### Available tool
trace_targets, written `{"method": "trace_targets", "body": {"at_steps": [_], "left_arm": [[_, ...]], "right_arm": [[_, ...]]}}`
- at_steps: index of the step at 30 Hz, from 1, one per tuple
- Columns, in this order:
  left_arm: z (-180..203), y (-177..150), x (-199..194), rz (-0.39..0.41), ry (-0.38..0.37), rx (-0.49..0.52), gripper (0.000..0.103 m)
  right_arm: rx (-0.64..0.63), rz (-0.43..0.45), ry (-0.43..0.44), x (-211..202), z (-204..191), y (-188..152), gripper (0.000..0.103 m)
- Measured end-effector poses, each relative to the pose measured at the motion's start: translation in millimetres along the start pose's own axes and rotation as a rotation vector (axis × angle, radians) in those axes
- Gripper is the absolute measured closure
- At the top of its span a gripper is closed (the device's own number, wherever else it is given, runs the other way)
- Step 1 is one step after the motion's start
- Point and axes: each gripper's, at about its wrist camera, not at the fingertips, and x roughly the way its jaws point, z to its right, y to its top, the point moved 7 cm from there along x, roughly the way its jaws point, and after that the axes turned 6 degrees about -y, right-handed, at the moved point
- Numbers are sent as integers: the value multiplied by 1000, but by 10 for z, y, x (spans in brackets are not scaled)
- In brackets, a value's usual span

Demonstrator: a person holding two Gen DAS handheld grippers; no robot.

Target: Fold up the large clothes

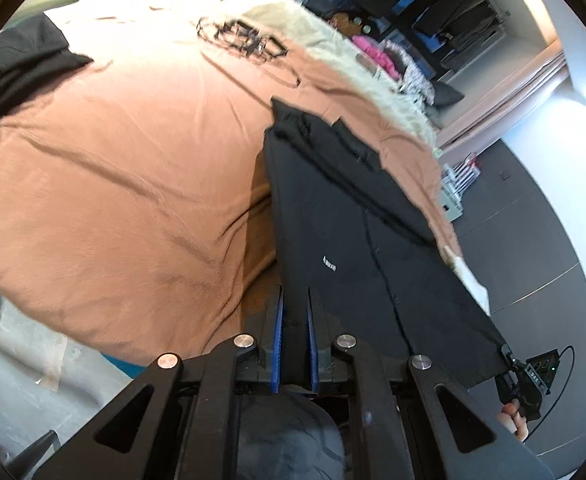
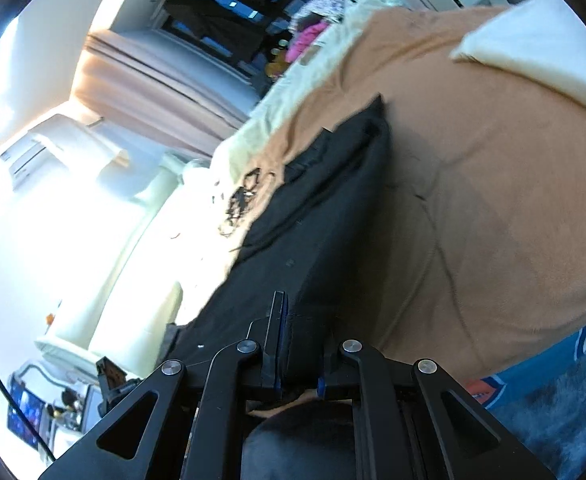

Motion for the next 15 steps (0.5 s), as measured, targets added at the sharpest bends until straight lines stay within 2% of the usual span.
{"method": "trace_targets", "body": {"at_steps": [15], "left_arm": [[399,-150,-1296,190,-91,75,91]], "right_arm": [[-153,92,120,-1025,-842,-262,92]]}}
